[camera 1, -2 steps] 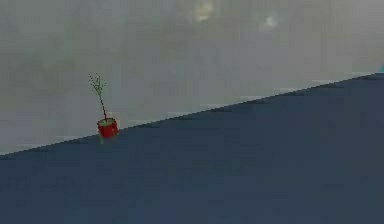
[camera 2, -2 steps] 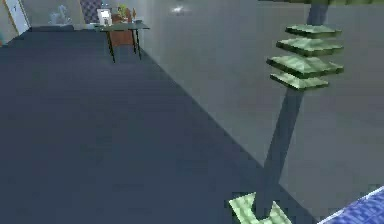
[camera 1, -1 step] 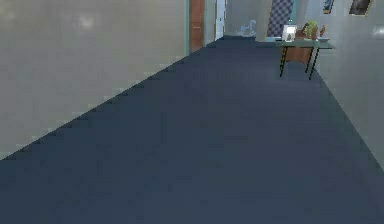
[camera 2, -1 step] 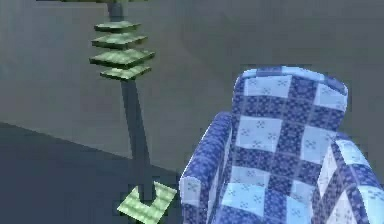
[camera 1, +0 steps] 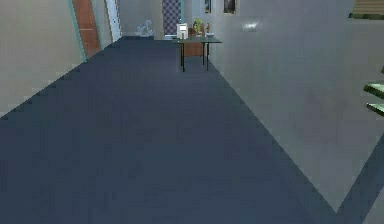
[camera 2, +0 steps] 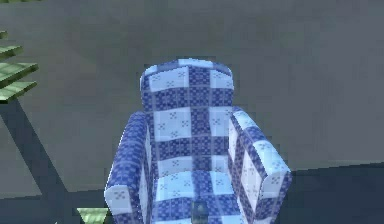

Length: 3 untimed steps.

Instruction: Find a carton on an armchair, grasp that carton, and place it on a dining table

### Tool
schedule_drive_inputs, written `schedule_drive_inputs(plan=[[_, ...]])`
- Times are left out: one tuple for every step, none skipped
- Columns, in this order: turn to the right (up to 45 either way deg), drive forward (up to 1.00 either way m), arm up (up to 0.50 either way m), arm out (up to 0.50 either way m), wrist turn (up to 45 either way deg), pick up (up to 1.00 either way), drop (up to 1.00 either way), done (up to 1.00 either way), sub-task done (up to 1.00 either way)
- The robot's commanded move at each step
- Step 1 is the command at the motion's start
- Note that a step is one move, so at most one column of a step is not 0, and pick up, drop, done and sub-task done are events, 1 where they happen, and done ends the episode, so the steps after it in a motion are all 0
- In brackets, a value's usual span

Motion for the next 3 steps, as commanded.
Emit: schedule_drive_inputs(plan=[[0.0,0.0,0.5,0.0,0.0,0.0,0.0,0.0,0.0],[0.0,0.0,0.0,0.28,0.0,0.0,0.0,0.0,0.0],[0.0,0.0,0.0,0.0,45.0,0.0,0.0,0.0,0.0]])
